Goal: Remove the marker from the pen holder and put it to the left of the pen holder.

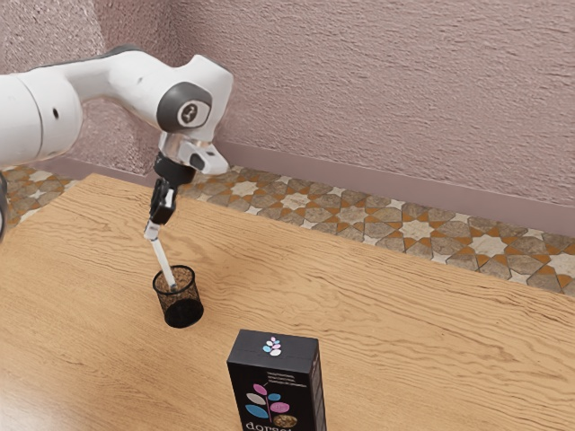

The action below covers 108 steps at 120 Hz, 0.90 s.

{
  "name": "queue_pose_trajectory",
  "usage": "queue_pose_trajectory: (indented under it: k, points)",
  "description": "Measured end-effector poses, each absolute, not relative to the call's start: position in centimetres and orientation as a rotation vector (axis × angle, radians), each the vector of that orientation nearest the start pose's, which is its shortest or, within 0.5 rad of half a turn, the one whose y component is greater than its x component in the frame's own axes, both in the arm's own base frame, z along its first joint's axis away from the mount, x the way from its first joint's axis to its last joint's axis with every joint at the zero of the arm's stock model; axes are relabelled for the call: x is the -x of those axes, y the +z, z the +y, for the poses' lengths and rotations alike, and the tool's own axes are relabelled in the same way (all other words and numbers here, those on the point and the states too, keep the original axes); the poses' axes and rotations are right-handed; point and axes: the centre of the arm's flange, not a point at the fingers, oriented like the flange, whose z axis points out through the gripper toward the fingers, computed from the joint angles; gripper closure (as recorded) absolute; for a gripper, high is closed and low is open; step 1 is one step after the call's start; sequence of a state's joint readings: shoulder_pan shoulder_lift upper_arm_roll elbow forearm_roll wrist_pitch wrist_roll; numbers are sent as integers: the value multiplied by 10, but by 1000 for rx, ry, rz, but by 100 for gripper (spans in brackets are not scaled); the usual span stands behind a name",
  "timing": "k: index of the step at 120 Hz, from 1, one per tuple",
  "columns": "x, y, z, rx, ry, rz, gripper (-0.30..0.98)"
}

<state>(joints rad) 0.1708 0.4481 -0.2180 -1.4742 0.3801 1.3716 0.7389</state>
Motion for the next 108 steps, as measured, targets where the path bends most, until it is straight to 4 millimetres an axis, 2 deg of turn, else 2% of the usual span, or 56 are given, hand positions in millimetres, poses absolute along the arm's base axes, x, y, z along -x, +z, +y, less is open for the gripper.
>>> queue_pose_trajectory:
  k: [8, 16, 22, 29, 39, 54, 64, 86, 108]
  points:
    - [-612, 438, 33, 2676, 845, 1139, 78]
    - [-602, 467, 33, 2678, 809, 1116, 79]
    - [-596, 480, 39, 2686, 804, 1088, 79]
    - [-592, 483, 59, 2711, 823, 1039, 79]
    - [-590, 472, 85, 2739, 877, 985, 79]
    - [-590, 437, 129, 2782, 981, 909, 79]
    - [-587, 422, 155, 2813, 1022, 862, 79]
    - [-583, 383, 196, 2863, 1104, 799, 78]
    - [-582, 373, 201, 2879, 1133, 790, 39]
